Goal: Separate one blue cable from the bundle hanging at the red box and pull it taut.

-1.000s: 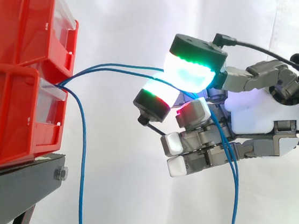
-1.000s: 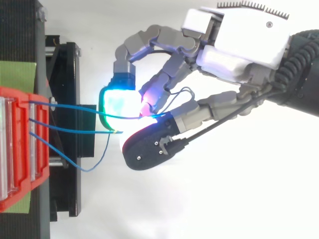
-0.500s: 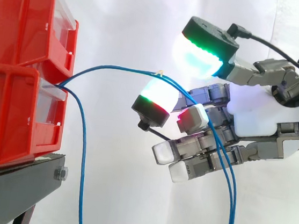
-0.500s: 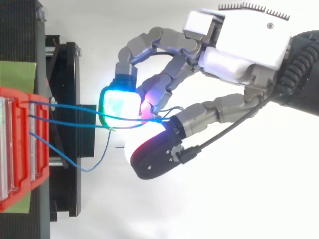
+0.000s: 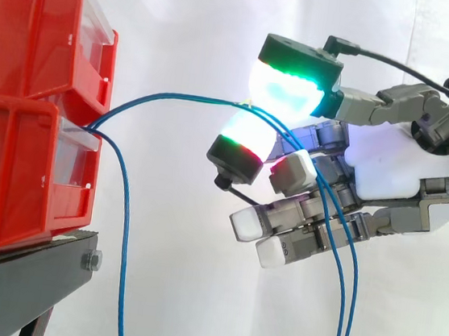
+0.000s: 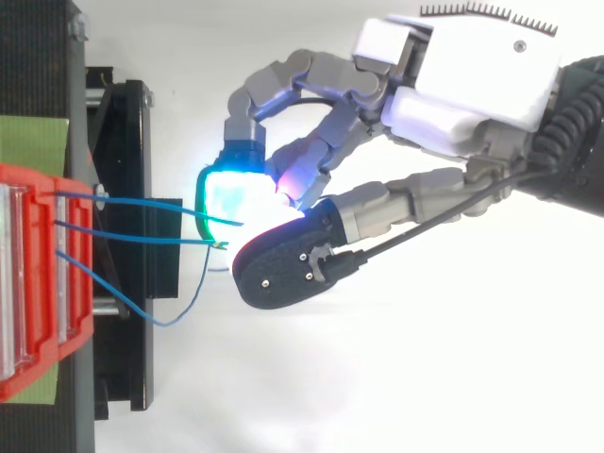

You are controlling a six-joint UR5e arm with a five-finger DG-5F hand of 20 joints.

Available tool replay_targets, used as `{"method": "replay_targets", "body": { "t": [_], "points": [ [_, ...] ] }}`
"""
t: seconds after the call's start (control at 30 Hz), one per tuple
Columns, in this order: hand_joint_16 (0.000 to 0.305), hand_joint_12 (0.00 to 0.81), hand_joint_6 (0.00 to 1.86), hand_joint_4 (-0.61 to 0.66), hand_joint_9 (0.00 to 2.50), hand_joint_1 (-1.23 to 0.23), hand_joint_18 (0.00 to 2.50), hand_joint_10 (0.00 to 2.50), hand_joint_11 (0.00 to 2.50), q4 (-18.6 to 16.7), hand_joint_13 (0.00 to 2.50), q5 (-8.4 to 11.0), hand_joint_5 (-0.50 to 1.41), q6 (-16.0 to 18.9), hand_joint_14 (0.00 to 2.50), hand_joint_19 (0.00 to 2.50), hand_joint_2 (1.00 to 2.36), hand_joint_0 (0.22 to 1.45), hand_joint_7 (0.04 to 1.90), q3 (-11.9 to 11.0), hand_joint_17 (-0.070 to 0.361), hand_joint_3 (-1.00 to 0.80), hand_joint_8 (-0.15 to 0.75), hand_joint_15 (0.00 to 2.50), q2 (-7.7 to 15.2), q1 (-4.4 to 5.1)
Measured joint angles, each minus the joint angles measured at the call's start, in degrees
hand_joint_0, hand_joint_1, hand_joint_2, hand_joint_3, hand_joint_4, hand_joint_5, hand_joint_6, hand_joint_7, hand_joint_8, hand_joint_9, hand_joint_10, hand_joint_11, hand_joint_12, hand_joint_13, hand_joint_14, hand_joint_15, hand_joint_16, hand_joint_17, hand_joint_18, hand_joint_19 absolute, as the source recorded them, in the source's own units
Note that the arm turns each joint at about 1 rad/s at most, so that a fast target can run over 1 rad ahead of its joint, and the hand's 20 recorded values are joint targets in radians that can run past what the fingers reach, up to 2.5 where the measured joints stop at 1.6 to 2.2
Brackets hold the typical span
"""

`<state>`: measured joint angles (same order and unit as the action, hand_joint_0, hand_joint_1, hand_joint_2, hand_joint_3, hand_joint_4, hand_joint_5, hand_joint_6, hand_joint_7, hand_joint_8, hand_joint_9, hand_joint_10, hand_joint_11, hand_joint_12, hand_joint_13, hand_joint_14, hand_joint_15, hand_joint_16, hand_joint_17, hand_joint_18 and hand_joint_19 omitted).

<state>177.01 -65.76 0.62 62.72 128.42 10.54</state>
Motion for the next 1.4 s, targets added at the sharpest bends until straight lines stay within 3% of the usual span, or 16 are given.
{"method": "replay_targets", "body": {
  "t": [0.2,0.3,0.57,0.73,0.9,1.03,1.13,1.23,1.4],
  "points": [
    [0.045,0.363,0.90,0.08,1.16,-0.80,0.63,0.02,0.91,0.61,0.76,0.08,-0.17,0.00,0.02,0.46,1.00,0.57,0.97,0.02,0.101,-0.50,0.318,0.50,-0.78,0.00],
    [0.044,0.359,0.90,0.07,1.18,-0.78,0.63,0.02,0.91,1.32,0.77,0.21,-0.17,-0.03,0.02,0.46,1.00,0.61,0.99,0.02,0.099,-0.50,0.322,0.50,-1.19,0.00],
    [0.044,0.359,0.94,-0.01,1.19,-0.80,0.65,0.02,0.93,2.87,0.79,0.33,-0.16,-0.05,0.02,0.46,1.02,0.65,1.15,0.02,0.098,-0.18,0.328,0.51,-2.06,0.01],
    [0.044,0.360,0.96,-0.04,1.20,-0.80,0.65,0.02,0.94,3.70,0.79,0.34,-0.16,-0.03,0.02,0.46,1.02,0.65,1.15,0.01,0.098,-0.11,0.330,0.51,-2.40,0.00],
    [0.046,0.366,0.96,-0.01,1.22,-0.77,0.65,0.02,0.93,3.93,0.80,0.36,-0.15,-0.05,0.02,0.47,1.02,0.63,1.09,0.02,0.104,-0.15,0.339,0.52,-2.44,0.01],
    [0.045,0.364,0.94,0.07,1.20,-0.70,0.62,0.02,0.93,3.96,0.79,0.37,-0.16,-0.09,0.02,0.48,1.00,0.59,1.04,0.03,0.102,-0.43,0.334,0.53,-2.41,0.00],
    [0.045,0.364,0.94,0.08,1.21,-0.68,0.62,0.02,0.93,3.96,0.79,0.37,-0.16,-0.09,0.02,0.49,1.00,0.59,1.04,0.04,0.102,-0.49,0.336,0.53,-2.40,0.00],
    [0.045,0.363,0.93,0.08,1.21,-0.67,0.63,0.02,0.93,3.96,0.80,0.37,-0.16,-0.11,0.02,0.48,1.00,0.60,1.06,0.04,0.102,-0.47,0.332,0.52,-2.39,0.00],
    [0.045,0.358,0.94,0.06,1.23,-0.75,0.65,0.02,0.94,3.96,0.82,0.37,-0.15,-0.13,0.02,0.48,1.02,0.63,1.11,0.04,0.101,-0.27,0.340,0.53,-2.38,0.00]
  ]
}}
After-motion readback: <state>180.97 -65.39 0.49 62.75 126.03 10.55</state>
